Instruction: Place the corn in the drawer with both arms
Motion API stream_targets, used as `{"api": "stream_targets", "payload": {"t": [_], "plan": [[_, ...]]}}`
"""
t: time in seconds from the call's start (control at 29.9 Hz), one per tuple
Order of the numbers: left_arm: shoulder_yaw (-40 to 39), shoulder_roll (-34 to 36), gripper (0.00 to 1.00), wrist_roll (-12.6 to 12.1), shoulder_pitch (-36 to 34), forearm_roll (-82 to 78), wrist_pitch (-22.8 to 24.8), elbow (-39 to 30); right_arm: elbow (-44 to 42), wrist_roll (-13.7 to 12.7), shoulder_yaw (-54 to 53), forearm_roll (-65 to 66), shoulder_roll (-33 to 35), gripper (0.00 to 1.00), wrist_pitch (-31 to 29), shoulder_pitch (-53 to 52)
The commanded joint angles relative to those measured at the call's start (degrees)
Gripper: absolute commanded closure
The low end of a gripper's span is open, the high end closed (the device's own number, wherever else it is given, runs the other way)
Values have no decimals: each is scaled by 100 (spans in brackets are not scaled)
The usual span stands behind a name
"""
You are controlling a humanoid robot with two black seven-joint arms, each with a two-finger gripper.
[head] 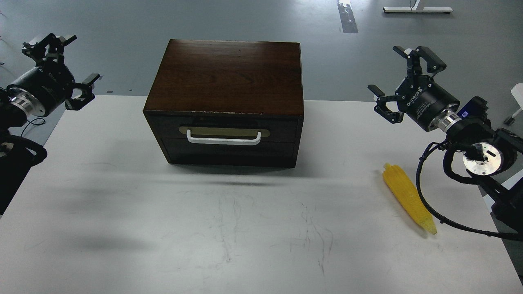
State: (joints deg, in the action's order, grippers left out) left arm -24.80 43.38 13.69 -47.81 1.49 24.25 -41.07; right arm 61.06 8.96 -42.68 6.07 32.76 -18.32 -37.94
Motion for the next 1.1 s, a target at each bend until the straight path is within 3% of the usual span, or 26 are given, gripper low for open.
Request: {"api": "stream_targets", "payload": {"t": [0.0, 1.07], "plan": [[-25, 3, 2, 2, 0, -8, 27, -15, 11, 1, -12, 0, 11, 0, -5, 6], [-25, 162, 2, 2, 79, 0, 211, 11, -33, 1, -12, 9, 72, 0, 4, -82]]}}
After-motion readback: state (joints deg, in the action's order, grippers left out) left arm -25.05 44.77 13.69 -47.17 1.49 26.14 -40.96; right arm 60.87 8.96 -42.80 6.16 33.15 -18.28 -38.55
